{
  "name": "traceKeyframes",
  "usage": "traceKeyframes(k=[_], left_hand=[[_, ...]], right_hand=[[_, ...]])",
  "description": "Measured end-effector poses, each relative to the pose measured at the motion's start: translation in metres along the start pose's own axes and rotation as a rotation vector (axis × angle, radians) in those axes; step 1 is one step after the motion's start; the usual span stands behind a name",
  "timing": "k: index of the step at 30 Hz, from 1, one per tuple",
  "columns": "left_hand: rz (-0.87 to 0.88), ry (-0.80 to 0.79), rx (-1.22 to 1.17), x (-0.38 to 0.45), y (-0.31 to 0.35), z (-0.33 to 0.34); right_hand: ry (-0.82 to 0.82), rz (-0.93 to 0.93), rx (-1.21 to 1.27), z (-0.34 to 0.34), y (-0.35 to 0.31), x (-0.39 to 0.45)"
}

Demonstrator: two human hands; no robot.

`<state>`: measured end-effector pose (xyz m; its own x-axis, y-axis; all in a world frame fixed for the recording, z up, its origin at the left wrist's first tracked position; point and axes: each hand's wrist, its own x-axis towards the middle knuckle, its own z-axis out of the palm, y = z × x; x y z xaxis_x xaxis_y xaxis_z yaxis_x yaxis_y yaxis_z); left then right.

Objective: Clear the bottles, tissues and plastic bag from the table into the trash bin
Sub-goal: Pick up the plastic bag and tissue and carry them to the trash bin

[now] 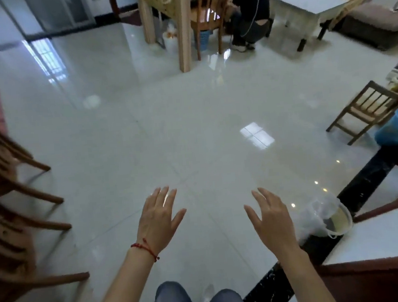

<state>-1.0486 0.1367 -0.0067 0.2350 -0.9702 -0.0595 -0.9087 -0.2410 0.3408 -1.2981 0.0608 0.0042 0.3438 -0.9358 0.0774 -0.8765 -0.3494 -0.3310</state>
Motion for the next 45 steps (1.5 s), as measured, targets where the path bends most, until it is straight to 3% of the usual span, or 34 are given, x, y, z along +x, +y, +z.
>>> traceKeyframes(k=[9,16,31,45], left_hand=[[-0.315,0.081,0.020,0.004,-0.075,-0.020],[-0.460,0.131,0.000,0.048,-0.142,-0.038],[-0.503,0.131,0.002,0.216,-0.274,-0.100],[-0.543,0.152,-0.013,0.452,-0.365,-0.139]], right_hand=[[-0.128,-0.306,0.042,0.045,-0.074,0.089],[-0.157,-0.456,0.072,0.081,-0.139,0.175],[-0.181,-0.478,0.119,0.143,-0.249,0.367],[-0.238,-0.563,0.096,0.183,-0.326,0.636]])
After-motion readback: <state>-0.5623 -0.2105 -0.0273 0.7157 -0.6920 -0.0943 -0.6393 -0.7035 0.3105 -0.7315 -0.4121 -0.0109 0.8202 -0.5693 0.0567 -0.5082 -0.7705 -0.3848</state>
